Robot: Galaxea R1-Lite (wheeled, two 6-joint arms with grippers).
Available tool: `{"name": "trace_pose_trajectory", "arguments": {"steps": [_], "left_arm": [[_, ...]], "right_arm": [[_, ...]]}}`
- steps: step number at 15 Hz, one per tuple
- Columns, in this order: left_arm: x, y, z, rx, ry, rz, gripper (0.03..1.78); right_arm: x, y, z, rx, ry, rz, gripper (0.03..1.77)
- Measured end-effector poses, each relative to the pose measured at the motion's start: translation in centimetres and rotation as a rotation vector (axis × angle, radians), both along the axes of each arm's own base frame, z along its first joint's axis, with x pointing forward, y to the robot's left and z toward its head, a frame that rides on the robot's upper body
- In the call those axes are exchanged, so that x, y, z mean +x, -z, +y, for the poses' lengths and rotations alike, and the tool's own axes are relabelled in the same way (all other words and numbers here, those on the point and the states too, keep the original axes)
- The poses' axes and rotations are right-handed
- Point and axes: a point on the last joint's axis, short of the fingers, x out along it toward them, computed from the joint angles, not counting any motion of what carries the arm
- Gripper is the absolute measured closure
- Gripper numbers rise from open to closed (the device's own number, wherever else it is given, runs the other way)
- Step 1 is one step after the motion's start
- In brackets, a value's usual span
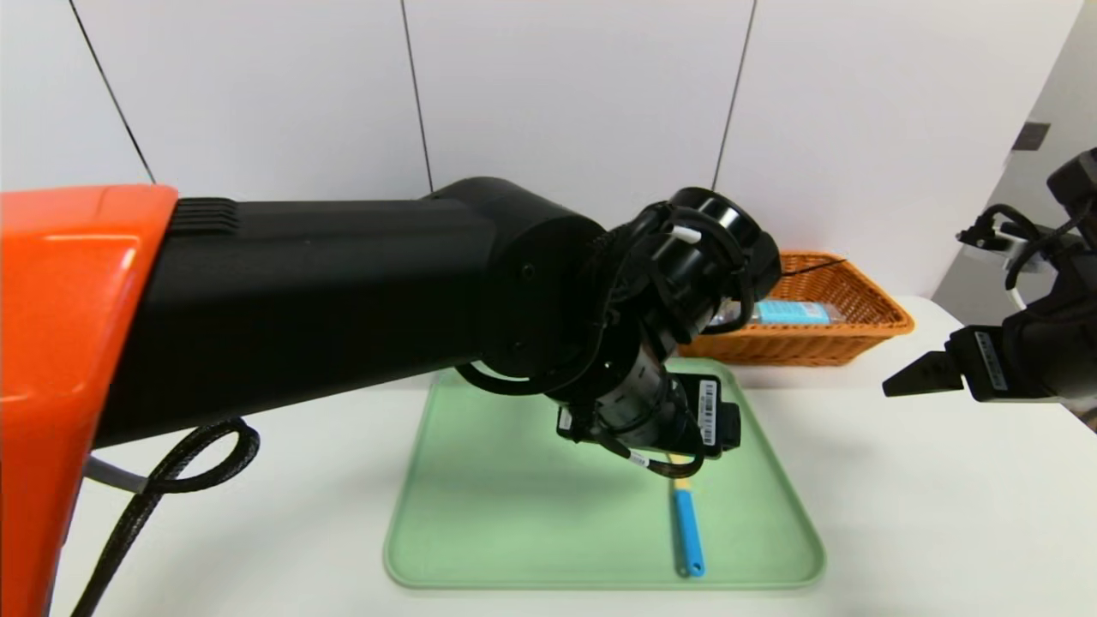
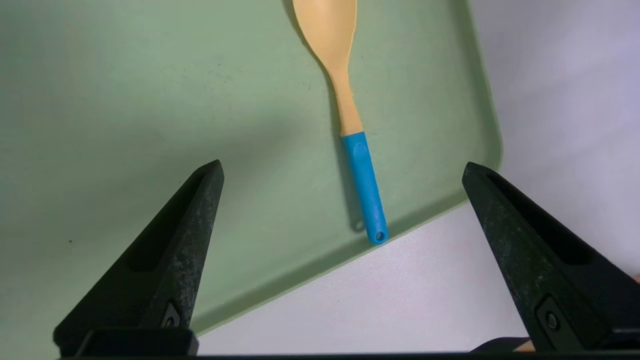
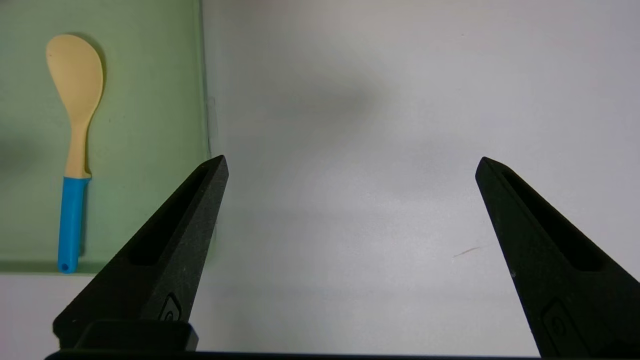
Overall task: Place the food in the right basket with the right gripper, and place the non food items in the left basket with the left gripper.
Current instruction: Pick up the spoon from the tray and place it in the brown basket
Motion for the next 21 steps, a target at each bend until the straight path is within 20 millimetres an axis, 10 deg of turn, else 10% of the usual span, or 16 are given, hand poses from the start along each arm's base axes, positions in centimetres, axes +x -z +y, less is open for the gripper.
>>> {"name": "trace_pose_trajectory", "arguments": {"steps": [21], "left_arm": [[-1.1,6.4,-5.3,0.116,-0.040,-0.070,0.12]], "right_arm": [[-0.3,0.9,-0.2,0.003,0.013,0.036,0.09]]}}
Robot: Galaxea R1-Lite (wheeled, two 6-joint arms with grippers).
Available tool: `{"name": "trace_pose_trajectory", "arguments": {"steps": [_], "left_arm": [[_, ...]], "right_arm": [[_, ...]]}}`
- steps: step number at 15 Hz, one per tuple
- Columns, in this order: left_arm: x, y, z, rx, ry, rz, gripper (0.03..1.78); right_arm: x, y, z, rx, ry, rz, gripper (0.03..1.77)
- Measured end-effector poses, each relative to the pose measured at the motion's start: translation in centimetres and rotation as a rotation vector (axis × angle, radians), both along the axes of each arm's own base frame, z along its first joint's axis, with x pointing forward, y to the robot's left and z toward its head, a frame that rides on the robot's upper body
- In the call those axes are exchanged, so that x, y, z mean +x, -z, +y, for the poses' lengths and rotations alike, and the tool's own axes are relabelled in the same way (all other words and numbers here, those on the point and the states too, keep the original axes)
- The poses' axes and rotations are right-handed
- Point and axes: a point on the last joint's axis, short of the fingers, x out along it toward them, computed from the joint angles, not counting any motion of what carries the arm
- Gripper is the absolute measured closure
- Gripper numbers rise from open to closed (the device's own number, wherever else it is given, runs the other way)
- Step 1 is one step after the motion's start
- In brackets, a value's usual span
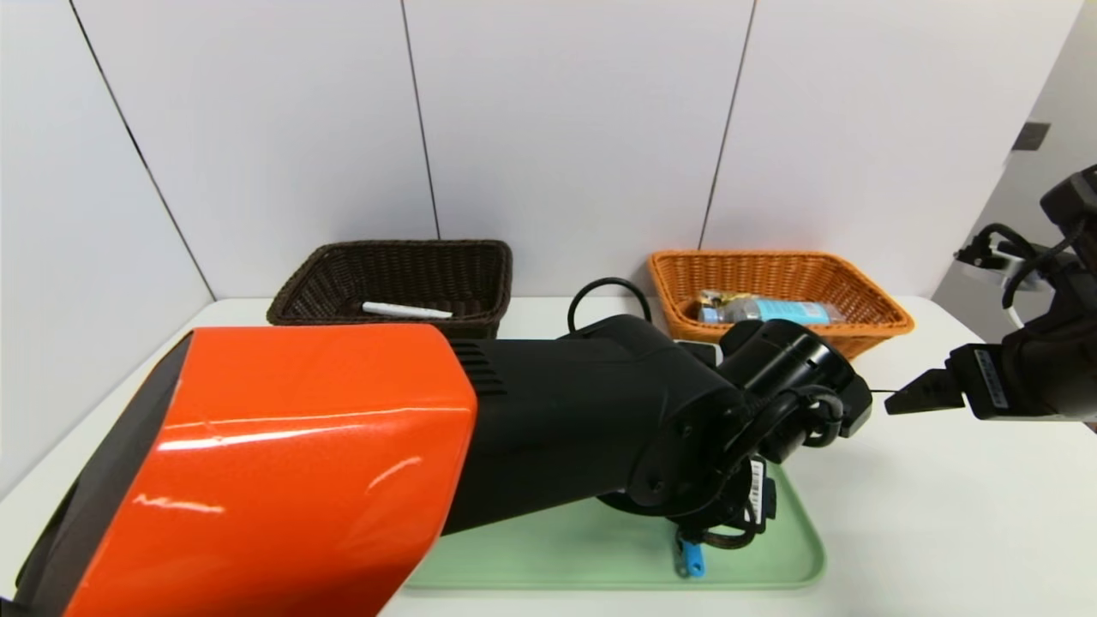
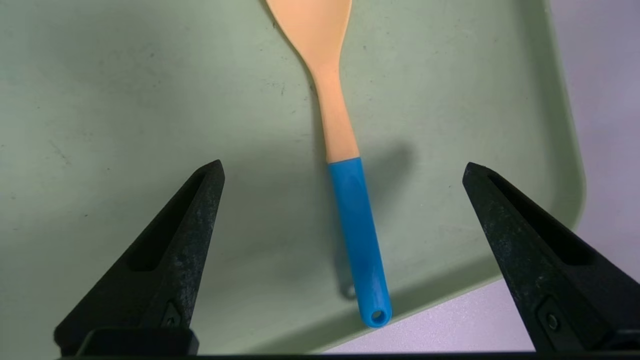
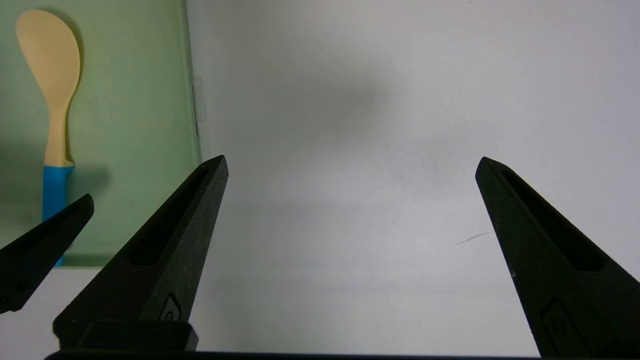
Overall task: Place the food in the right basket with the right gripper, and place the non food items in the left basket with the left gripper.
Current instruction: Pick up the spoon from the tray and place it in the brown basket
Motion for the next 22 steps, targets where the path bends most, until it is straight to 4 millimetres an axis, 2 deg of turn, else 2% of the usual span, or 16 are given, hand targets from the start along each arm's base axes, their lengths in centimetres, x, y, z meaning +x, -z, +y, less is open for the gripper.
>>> {"name": "trace_pose_trajectory", "arguments": {"steps": [8,15,19,22], "left_arm": [[0.5,1.8,-0.7,0.039,0.004,-0.020,0.12],[0.6,2.4,-1.0,0.050,0.003,-0.018,0.12],[0.6,2.5,-1.0,0.055,0.005,-0.016,0.69],[0.6,2.6,-1.0,0.059,0.004,-0.013,1.00]], "right_arm": [[-0.3,-0.1,0.0,0.000,0.000,-0.005,0.09],[-0.6,-0.2,0.0,-0.001,0.000,-0.010,0.09],[-0.7,-0.3,0.0,-0.002,0.000,-0.014,0.09],[-0.8,-0.4,0.0,-0.002,-0.003,-0.022,0.09]]}}
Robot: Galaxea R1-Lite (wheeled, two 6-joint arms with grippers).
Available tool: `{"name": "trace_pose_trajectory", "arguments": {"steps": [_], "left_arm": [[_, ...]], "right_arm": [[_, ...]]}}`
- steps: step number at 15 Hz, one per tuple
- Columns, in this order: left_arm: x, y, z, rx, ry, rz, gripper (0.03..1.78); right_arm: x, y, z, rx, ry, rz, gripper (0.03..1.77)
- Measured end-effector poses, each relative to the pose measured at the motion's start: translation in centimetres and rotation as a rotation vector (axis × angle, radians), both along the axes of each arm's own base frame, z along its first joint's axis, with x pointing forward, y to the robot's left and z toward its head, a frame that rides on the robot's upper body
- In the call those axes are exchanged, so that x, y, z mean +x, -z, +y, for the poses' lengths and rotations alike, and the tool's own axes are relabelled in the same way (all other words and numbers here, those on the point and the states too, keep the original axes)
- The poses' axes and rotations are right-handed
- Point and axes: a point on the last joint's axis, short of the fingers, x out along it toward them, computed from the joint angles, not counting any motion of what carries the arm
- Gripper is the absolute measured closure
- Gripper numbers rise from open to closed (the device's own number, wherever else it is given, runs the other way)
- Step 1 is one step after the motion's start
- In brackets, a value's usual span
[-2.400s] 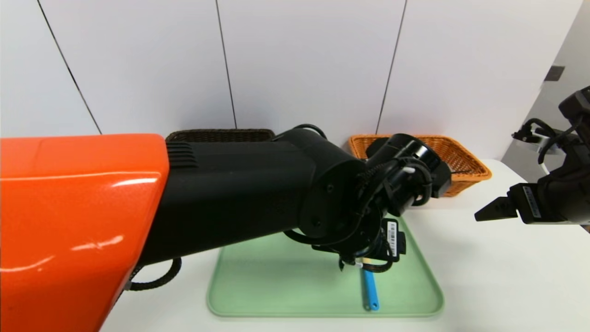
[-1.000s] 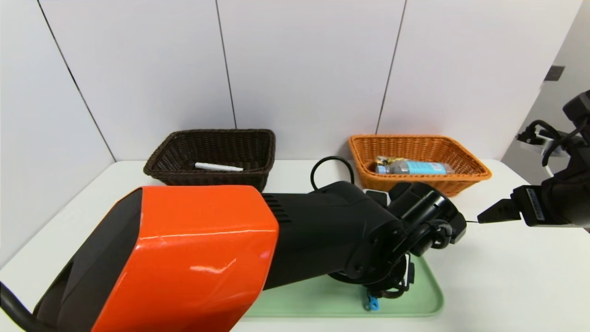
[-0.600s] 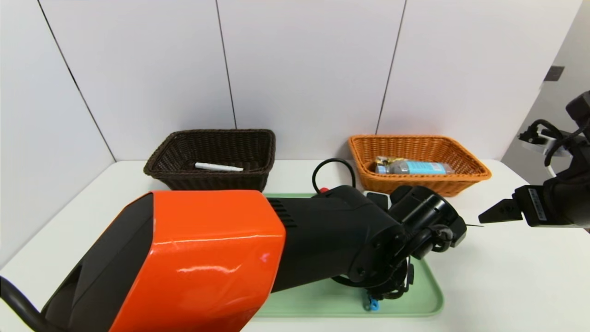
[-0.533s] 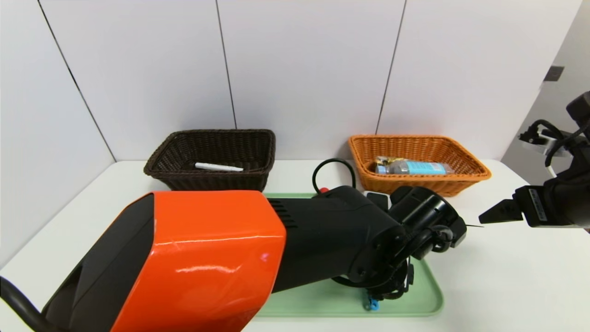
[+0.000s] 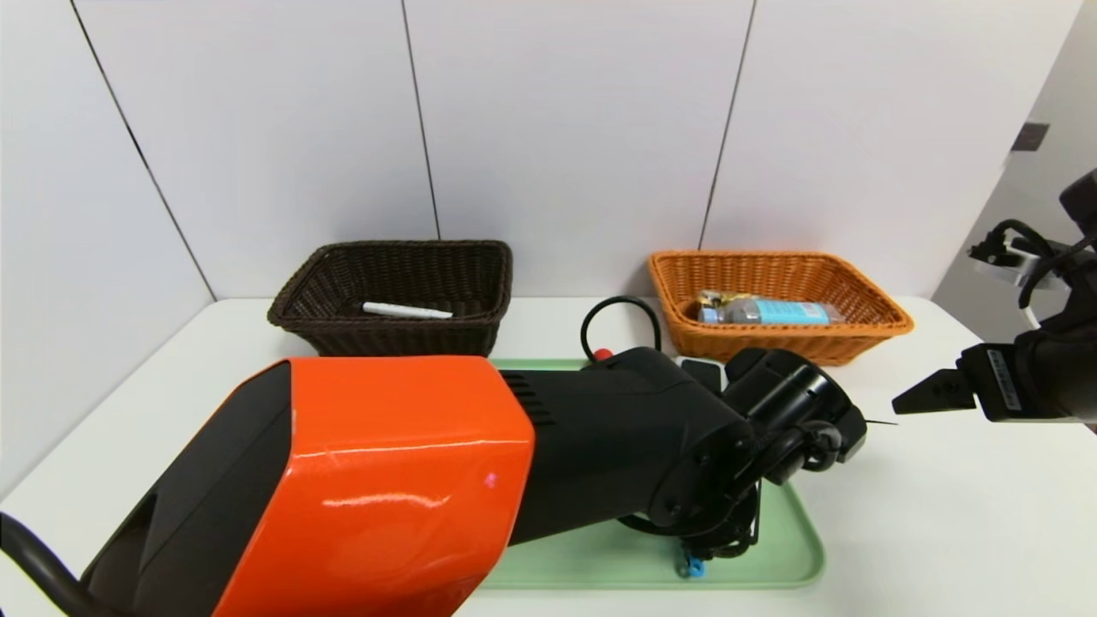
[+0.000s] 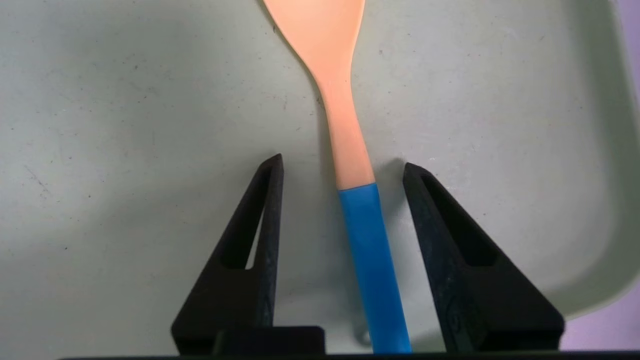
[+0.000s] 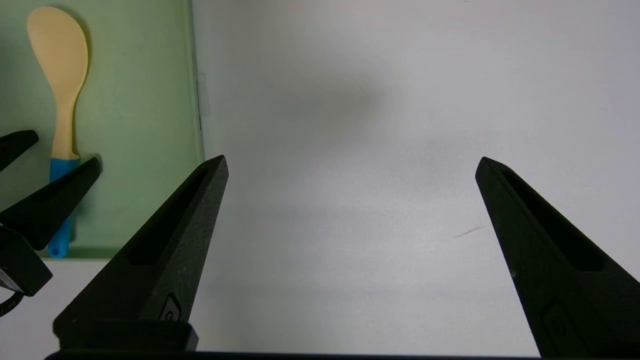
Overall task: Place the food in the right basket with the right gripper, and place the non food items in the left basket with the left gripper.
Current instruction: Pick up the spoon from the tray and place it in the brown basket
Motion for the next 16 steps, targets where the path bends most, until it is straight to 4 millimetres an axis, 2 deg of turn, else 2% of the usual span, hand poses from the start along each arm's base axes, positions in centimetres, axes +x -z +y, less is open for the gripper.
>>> {"name": "trace_pose_trajectory", "arguments": {"steps": [1,2,3,8,10,13,16], "left_arm": [[0.0,0.0,0.0,0.000,-0.001,0.001,1.11],[0.0,0.0,0.0,0.000,-0.001,0.003,1.56],[0.0,0.1,0.0,-0.001,-0.001,0.004,1.68],[0.0,-0.4,0.2,-0.007,-0.003,0.002,1.68],[-0.1,-1.2,0.4,-0.021,0.000,-0.008,1.68],[-0.2,-4.2,1.6,-0.071,0.005,-0.049,1.68],[0.0,-8.7,4.2,-0.164,-0.014,-0.088,1.68]], "right_arm": [[-0.1,-0.1,0.0,0.000,0.000,-0.002,0.09],[-0.1,-0.1,0.0,0.001,-0.001,-0.005,0.09],[-0.2,-0.2,0.0,0.002,-0.001,-0.007,0.09],[-0.5,-0.2,0.0,0.003,0.000,-0.012,0.09],[-0.7,-0.2,0.0,0.002,0.001,-0.010,0.09],[-0.9,-0.1,-0.2,0.001,0.006,-0.007,0.09],[-1.0,-0.1,-0.2,0.002,0.007,-0.008,0.09]]}}
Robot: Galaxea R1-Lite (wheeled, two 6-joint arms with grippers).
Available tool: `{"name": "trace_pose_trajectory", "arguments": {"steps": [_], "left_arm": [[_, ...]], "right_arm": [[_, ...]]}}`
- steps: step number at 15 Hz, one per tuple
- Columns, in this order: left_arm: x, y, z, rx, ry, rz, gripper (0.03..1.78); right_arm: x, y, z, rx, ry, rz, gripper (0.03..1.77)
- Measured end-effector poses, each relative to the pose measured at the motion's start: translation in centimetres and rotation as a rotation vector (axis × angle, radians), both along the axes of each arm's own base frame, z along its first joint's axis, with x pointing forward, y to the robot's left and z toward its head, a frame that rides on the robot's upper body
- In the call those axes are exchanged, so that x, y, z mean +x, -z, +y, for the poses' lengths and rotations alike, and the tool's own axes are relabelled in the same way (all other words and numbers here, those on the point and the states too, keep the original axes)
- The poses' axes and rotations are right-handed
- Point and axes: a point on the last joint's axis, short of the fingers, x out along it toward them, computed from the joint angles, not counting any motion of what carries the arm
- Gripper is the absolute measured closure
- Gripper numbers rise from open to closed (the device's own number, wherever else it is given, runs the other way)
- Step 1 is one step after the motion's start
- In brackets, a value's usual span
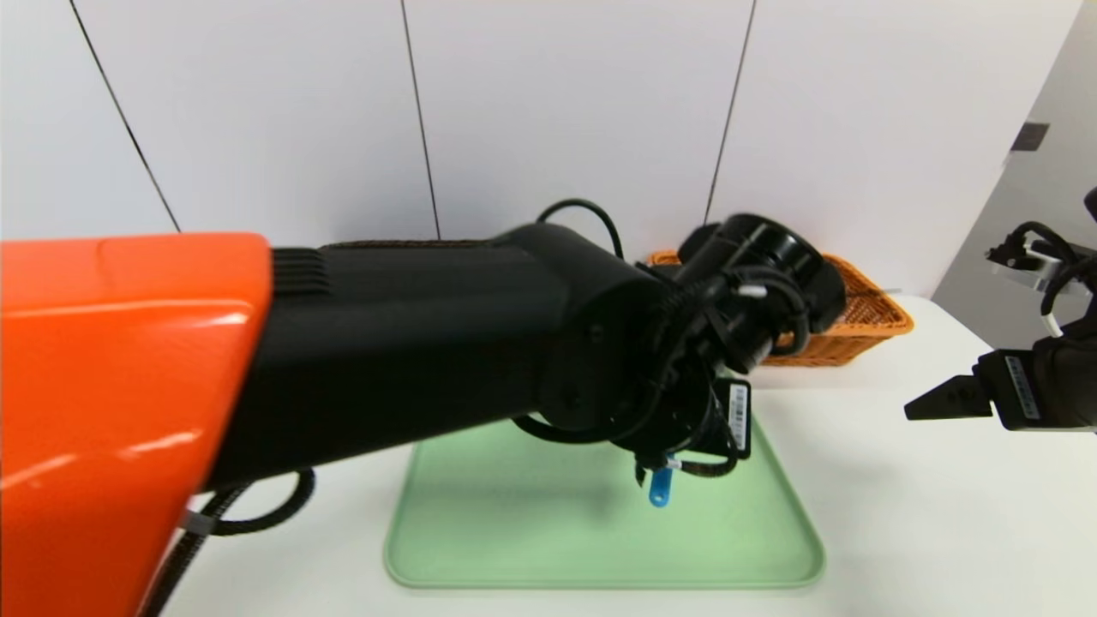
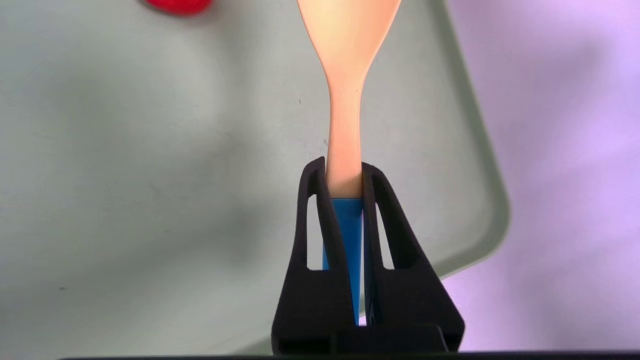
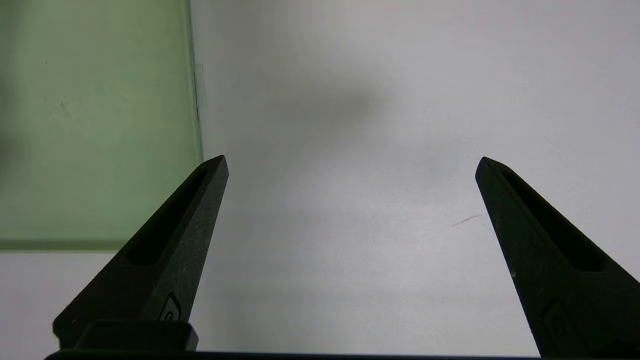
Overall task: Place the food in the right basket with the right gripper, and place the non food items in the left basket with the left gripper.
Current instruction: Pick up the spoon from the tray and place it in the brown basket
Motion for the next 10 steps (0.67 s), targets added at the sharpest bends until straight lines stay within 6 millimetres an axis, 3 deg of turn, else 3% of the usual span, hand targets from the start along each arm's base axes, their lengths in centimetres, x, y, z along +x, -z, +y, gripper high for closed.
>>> {"name": "trace_pose_trajectory", "arguments": {"steps": [2,5,8,10], "left_arm": [[0.4,-3.4,2.7,-0.082,-0.024,-0.016,1.68],[2.9,-7.5,8.6,-0.193,-0.149,-0.056,1.68],[6.3,-9.5,14.8,-0.254,-0.310,-0.090,1.68],[8.5,-9.9,18.7,-0.288,-0.410,-0.091,1.68]], "right_arm": [[0.0,0.0,0.0,0.000,0.000,0.000,0.09],[0.0,0.0,0.0,0.003,-0.001,0.002,0.09],[-0.1,0.3,0.0,0.002,-0.002,0.013,0.09],[-0.1,0.5,0.0,0.002,0.000,0.021,0.09]]}}
